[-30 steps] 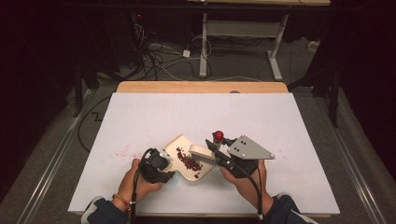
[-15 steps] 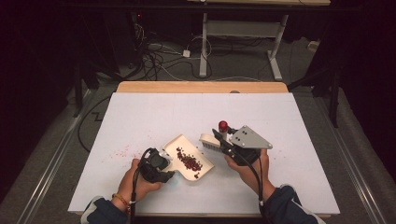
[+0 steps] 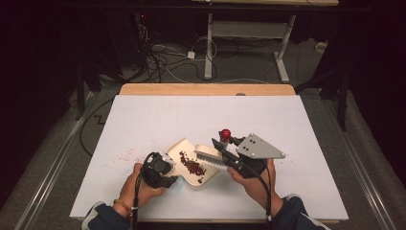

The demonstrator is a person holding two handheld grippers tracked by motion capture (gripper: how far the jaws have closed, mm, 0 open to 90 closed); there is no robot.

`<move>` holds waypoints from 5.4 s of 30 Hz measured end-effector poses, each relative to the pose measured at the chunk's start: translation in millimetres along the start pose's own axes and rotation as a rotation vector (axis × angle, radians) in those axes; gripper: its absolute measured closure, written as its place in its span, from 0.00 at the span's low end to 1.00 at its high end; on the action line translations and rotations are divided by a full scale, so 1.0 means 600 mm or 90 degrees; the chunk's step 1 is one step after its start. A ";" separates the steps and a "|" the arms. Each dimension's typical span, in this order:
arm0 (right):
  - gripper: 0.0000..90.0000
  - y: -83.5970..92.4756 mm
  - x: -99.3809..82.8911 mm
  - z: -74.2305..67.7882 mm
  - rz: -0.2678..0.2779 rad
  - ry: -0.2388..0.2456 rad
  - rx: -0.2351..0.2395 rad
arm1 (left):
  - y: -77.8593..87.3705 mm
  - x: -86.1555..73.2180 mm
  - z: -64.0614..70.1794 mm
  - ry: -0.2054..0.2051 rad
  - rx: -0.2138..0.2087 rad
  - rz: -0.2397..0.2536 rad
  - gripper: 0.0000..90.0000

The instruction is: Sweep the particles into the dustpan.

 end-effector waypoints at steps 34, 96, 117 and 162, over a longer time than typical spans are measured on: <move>0.78 -0.008 -0.009 0.021 0.013 0.040 -0.023 | 0.001 -0.003 0.001 0.006 -0.013 -0.003 0.71; 0.78 0.049 -0.022 0.093 0.006 -0.028 -0.038 | 0.019 -0.063 -0.056 0.097 0.063 0.102 0.71; 0.77 0.096 -0.031 0.134 -0.021 -0.057 -0.041 | 0.039 -0.103 -0.084 0.181 0.093 0.095 0.71; 0.73 0.050 -0.095 0.302 -0.191 -0.167 -0.009 | 0.034 -0.088 -0.087 0.290 0.105 0.138 0.59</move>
Point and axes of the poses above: each handheld gripper's, and its own axes: y roughly backward along the jaws, x roughly out of its top, z roughly to its right, the point moved 7 cm from there along -y, roughly forward along the jaws, and after that the axes turned 3 degrees about -y, right-handed, at the moved point
